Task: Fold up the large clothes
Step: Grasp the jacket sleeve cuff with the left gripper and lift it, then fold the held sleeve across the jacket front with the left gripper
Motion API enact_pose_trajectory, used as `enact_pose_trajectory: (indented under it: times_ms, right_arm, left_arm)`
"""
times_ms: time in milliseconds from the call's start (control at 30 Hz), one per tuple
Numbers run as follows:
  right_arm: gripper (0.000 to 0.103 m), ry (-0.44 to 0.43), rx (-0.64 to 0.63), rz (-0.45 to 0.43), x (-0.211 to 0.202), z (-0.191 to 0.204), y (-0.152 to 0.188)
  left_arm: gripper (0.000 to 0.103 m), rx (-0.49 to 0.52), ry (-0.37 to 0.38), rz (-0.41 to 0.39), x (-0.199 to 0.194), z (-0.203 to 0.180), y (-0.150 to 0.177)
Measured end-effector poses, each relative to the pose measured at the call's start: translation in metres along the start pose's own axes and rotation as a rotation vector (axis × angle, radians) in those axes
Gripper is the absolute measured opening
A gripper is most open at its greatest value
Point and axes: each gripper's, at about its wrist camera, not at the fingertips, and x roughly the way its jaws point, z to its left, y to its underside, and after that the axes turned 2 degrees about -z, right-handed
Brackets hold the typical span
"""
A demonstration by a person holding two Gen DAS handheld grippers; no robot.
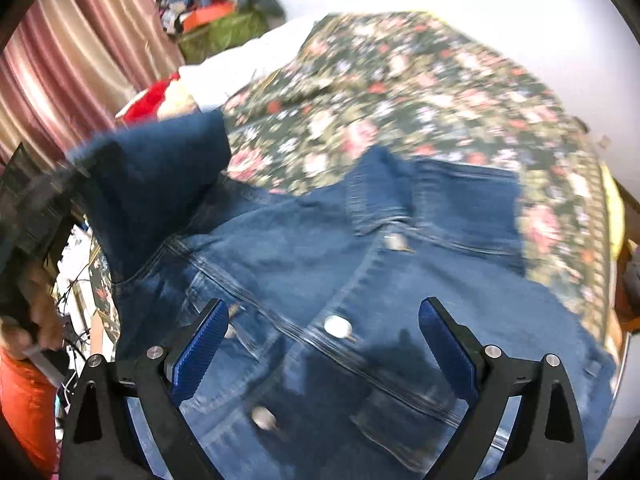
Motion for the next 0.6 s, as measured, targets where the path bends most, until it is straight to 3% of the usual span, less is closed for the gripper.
enact_pose_trajectory:
  times_ms: [133, 267, 333, 400, 467, 600]
  right_arm:
    - [0.096, 0.005, 0.027, -0.023, -0.022, -0.027, 0.021]
    - [0.096, -0.009, 0.064, -0.016, -0.034, -0.043, 0.043]
    - [0.096, -0.015, 0.085, -0.009, -0.033, -0.051, 0.051]
    - [0.096, -0.021, 0.106, 0.000, -0.028, -0.057, 0.054]
    - [0.096, -0.029, 0.137, 0.013, -0.024, -0.063, 0.058]
    - [0.096, -0.036, 0.181, 0.030, -0.015, -0.070, 0.058]
  left_arm:
    - [0.009, -0.010, 0.080, 0.211, 0.042, -0.032, 0.030]
    - [0.009, -0.150, 0.155, 0.417, 0.079, -0.034, 0.064]
    - [0.013, -0.201, 0.174, 0.479, 0.088, -0.033, 0.079]
    - [0.021, -0.233, 0.190, 0.508, 0.090, -0.029, 0.086]
    - [0.038, -0.269, 0.185, 0.527, 0.084, -0.019, 0.088]
    - [0.053, -0.332, 0.220, 0.480, 0.054, 0.010, 0.080]
